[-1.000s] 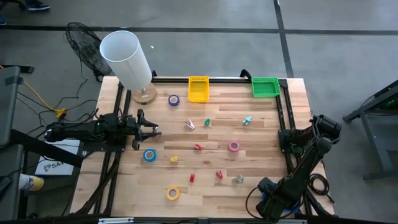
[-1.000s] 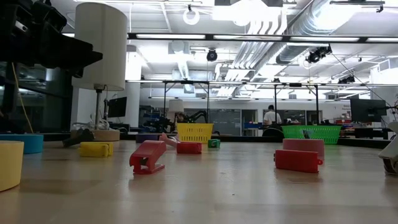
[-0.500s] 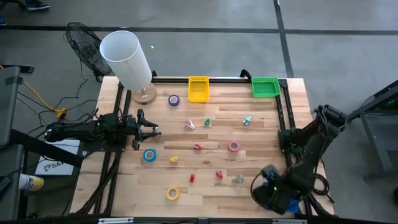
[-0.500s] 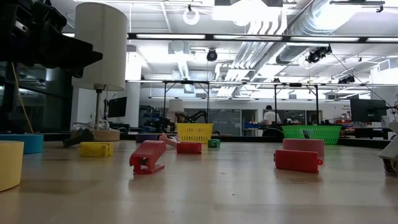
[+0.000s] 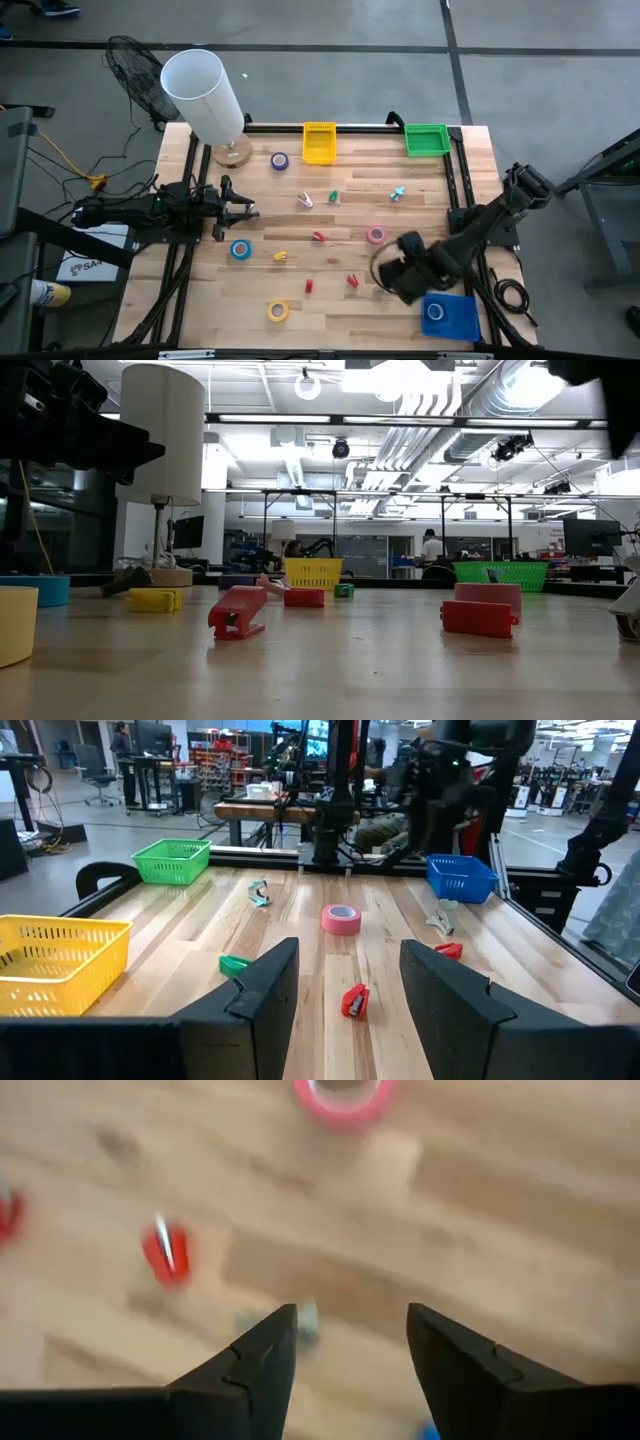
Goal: Pick and place Stapler, Stapler remover, tape
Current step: Put the pink tape into the blue bin
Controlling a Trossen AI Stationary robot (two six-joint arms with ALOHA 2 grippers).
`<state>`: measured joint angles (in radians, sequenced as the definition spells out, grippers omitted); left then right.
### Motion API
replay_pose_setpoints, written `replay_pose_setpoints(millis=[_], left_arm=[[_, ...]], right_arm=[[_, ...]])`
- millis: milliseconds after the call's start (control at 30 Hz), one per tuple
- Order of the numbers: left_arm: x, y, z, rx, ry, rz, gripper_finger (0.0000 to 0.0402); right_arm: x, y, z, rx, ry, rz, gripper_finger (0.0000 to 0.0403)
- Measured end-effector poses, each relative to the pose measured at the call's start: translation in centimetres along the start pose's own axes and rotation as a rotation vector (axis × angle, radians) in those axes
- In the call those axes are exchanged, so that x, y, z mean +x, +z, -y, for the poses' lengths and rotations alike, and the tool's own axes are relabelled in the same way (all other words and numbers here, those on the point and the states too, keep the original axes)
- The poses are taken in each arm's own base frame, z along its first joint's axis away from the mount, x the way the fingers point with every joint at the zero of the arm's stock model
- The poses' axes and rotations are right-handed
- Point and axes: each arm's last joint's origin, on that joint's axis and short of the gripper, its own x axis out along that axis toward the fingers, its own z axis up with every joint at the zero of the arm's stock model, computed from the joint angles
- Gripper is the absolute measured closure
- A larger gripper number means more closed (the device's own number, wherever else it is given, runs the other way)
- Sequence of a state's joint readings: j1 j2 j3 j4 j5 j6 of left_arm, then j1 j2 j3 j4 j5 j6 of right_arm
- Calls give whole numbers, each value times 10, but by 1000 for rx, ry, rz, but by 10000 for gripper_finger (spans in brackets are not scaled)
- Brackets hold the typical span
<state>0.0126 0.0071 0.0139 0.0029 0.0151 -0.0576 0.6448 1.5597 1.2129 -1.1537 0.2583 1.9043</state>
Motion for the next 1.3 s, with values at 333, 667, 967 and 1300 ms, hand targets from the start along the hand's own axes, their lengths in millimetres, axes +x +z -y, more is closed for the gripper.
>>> replay_pose_setpoints(millis=[333,667,967,1300], left_arm=[[0,0,0,0,0,0,227],[0,0,0,0,0,0,227],[0,0,0,0,0,0,227],[0,0,0,0,0,0,227]], right_arm=[[19,70,-14,46,-55,23,222],[35,114,-11,24,-140,-53,178],[70,125,-16,4,-255,-138,153],[92,126,-19,-43,-321,-167,172]])
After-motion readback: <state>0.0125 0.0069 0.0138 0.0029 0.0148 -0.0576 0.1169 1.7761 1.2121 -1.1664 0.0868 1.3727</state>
